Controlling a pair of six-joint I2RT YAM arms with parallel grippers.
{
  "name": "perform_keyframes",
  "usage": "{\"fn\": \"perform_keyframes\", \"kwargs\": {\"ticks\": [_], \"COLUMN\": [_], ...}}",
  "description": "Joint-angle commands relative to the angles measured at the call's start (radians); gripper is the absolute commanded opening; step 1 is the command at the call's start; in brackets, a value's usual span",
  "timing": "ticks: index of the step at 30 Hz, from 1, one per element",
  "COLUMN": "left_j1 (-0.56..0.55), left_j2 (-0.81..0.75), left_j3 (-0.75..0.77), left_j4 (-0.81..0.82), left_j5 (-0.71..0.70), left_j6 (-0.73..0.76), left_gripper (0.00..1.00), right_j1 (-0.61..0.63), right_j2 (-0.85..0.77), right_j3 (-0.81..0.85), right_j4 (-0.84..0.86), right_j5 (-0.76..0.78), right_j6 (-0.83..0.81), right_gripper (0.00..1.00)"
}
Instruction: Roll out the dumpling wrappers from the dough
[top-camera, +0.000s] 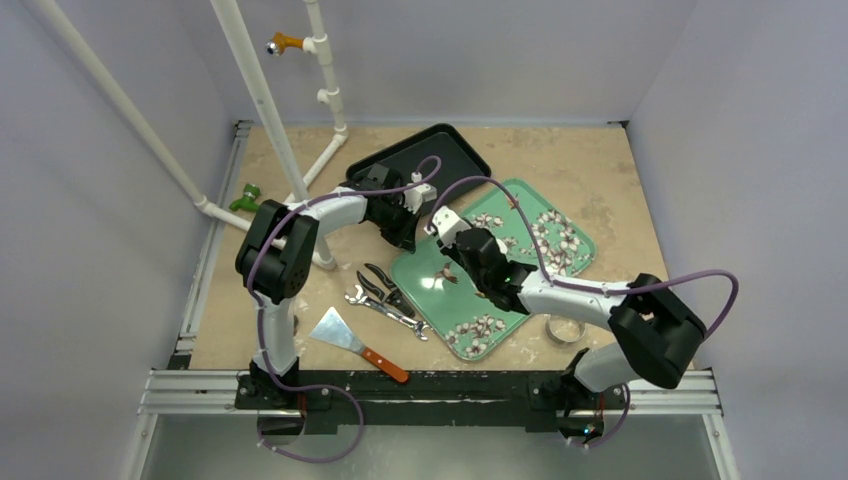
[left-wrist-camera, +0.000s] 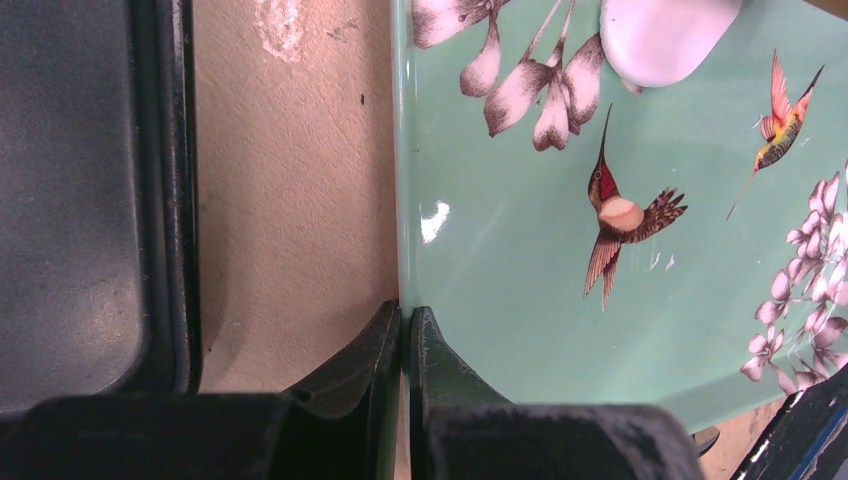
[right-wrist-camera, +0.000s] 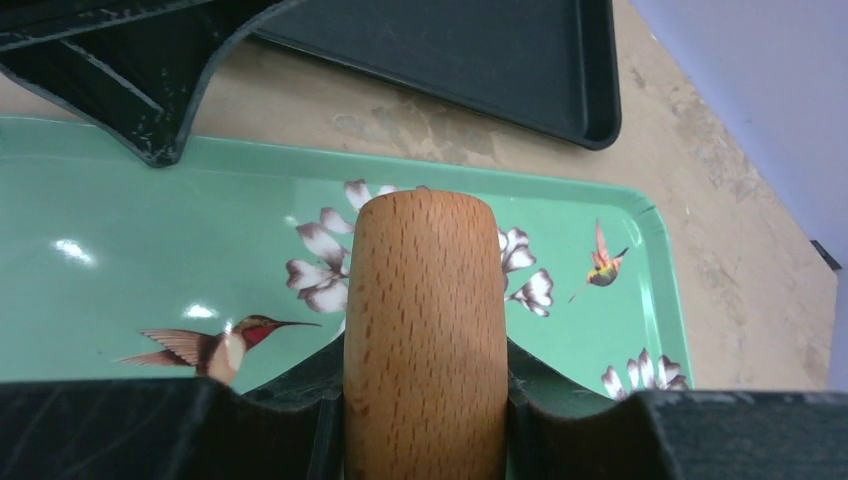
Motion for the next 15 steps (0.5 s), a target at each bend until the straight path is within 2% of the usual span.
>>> {"fn": "perform_keyframes", "kwargs": {"ticks": [1,5,10,15], "left_j1": [0.019,0.020,0.021,0.020], "left_j2": [0.003,0.003,0.003,0.003], "left_j3": [0.008,0.010,0.010,0.010], "left_j4": [0.001,0.000,0.000,0.001], "left_j5": [-0.003,-0.002,-0.001,-0.001], "left_j6": [0.015,0.017,0.016,0.017], "left_gripper": [0.00,0.00,0.00,0.00], "right_j1": [-0.026,-0.033,-0.076,-0.121], "right_j2": [0.028,0.019,0.031,0.052], "right_j3": [-0.073,-0.123,-0.185,-0.172], "right_j4": [0.085,0.070,0.088,0.061], "right_j5": [0.032,0.101,0.111,0.138], "right_j6": [-0.033,-0.023,-0.006,0.000], "right_gripper": [0.00,0.00,0.00,0.00]}}
